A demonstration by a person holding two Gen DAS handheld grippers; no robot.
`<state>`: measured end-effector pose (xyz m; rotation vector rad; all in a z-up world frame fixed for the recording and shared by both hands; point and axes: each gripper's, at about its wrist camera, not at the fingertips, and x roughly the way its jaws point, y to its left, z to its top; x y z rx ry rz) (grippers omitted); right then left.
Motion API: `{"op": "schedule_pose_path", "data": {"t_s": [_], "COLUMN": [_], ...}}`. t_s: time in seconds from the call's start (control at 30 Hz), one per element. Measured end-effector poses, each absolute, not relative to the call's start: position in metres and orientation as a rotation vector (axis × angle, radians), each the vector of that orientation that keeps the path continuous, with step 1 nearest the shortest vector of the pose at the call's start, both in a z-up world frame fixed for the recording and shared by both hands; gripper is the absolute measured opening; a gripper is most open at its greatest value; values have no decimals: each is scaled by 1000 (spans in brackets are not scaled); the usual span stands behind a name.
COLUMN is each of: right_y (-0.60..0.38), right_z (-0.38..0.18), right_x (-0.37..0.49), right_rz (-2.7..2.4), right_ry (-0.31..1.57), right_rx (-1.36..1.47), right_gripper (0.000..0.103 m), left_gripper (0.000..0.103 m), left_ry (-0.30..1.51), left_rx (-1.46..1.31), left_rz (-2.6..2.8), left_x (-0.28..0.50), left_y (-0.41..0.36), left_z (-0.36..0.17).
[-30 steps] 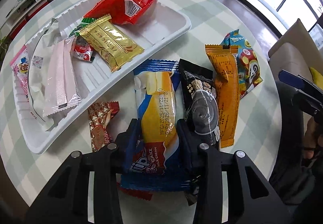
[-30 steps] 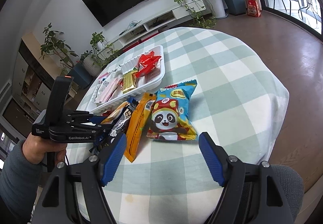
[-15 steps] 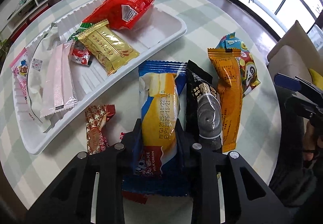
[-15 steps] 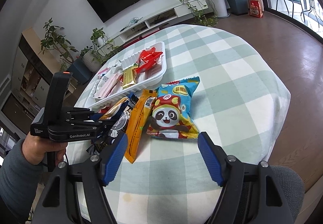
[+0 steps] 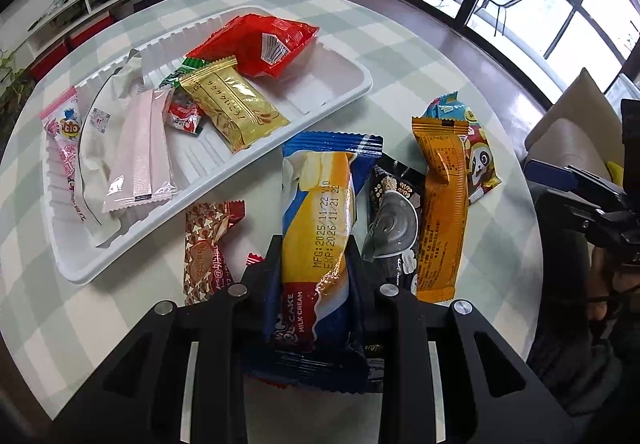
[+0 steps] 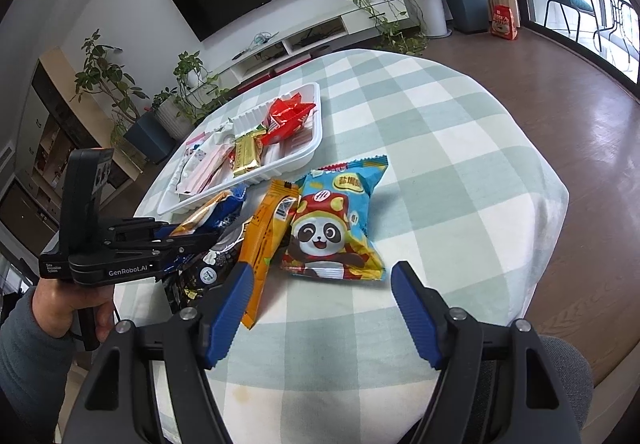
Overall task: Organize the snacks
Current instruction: 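Grasp the blue-yellow cake packet with left tool while right tool grasps blue panda bag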
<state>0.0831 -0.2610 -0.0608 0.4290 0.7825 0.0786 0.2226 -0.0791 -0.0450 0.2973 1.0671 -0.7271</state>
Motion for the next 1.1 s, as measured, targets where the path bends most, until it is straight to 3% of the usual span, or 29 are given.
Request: {"op": "schedule_pose_path", "data": {"t_s": [0.43,0.87,1.1], "right_y": [-255,-252,-247], "right_z": [-57,-80,-91], "right_x": [99,148,159], "right_rz": [66,38,47], "right_ry": [807,925,945], "right_rx": [349,317,299], "right_gripper": [71,71,62], "left_gripper": [25,25,25], "left_ry": [963,939,947], "left_rx": [132,-30,-39], "left_rz": [-714,-663,-666], "left_x": [187,153,152], "left_y": [-29,24,19], "left_z": [-7,-4,-9]}}
